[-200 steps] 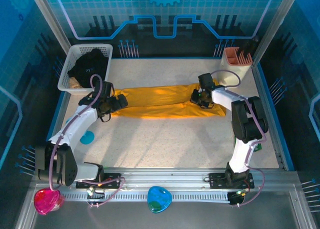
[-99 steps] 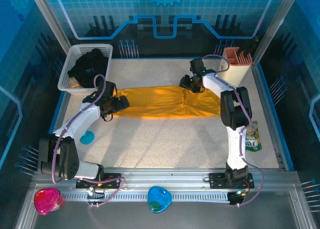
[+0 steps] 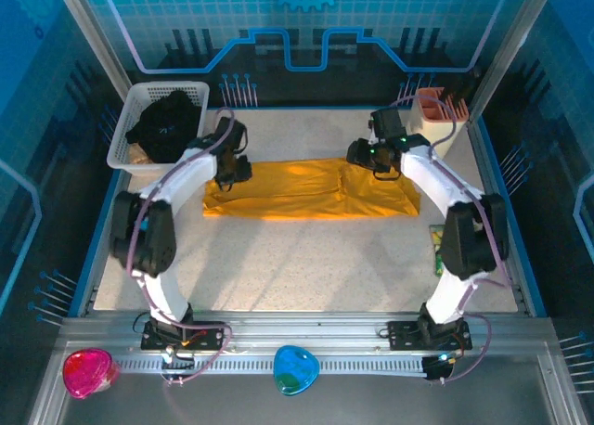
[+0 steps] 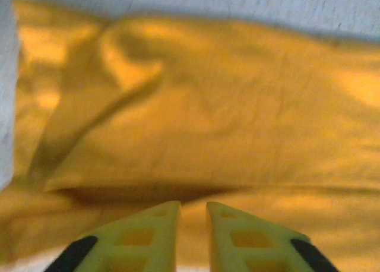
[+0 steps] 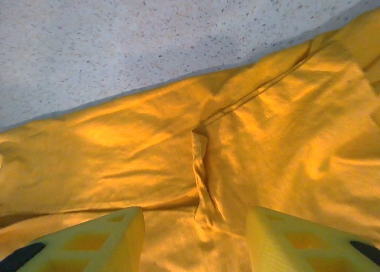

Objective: Fold and stack the t-shirts

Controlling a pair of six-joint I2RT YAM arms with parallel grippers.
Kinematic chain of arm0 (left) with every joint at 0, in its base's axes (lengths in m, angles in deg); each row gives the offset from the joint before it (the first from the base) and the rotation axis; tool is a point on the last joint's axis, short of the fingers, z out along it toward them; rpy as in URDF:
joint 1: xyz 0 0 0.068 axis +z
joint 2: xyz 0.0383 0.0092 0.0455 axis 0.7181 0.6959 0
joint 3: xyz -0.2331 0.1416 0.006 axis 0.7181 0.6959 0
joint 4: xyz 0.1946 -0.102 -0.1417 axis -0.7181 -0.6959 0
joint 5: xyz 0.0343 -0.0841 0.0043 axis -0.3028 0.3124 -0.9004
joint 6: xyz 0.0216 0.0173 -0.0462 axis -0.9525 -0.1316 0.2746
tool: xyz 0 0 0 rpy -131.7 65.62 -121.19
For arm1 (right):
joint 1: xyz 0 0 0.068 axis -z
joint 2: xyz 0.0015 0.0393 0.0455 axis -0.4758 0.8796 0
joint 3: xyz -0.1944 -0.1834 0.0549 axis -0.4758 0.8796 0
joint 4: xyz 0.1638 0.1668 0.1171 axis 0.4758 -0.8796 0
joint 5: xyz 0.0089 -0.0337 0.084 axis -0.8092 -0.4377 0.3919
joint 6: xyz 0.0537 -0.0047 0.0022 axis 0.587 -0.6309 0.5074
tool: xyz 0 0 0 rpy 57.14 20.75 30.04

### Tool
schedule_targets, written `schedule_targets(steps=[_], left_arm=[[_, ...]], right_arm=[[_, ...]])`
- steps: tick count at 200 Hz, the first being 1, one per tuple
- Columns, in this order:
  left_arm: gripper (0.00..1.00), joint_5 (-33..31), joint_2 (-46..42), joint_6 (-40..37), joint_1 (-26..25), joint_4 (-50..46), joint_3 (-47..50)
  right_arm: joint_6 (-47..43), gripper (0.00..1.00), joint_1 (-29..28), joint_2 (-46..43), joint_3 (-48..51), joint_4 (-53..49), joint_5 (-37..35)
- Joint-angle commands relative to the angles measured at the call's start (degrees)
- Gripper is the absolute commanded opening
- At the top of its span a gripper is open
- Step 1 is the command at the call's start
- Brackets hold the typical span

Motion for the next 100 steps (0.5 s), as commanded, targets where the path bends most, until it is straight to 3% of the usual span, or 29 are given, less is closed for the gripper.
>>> schedule_targets(steps=[1,49,100], left_arm=[[0.04,-1.80,9.88,-2.32,-0.15,-6.82,-9.02],[0.01,-2.23,24.46,-2.56,-0.15,-13.68,-22.02],[0.03,-2.59,22.64,-1.08,-0.15,-12.21,-13.31]], right_arm=[[-0.80,0.45,-0.25,-2.76,6.39,-1.75,-1.43],[-0.16,0.20,1.98,-1.95,13.25,-1.27,-1.95],[-0.81,0.13,4.67,8.12,10.86,-0.47,-0.99]])
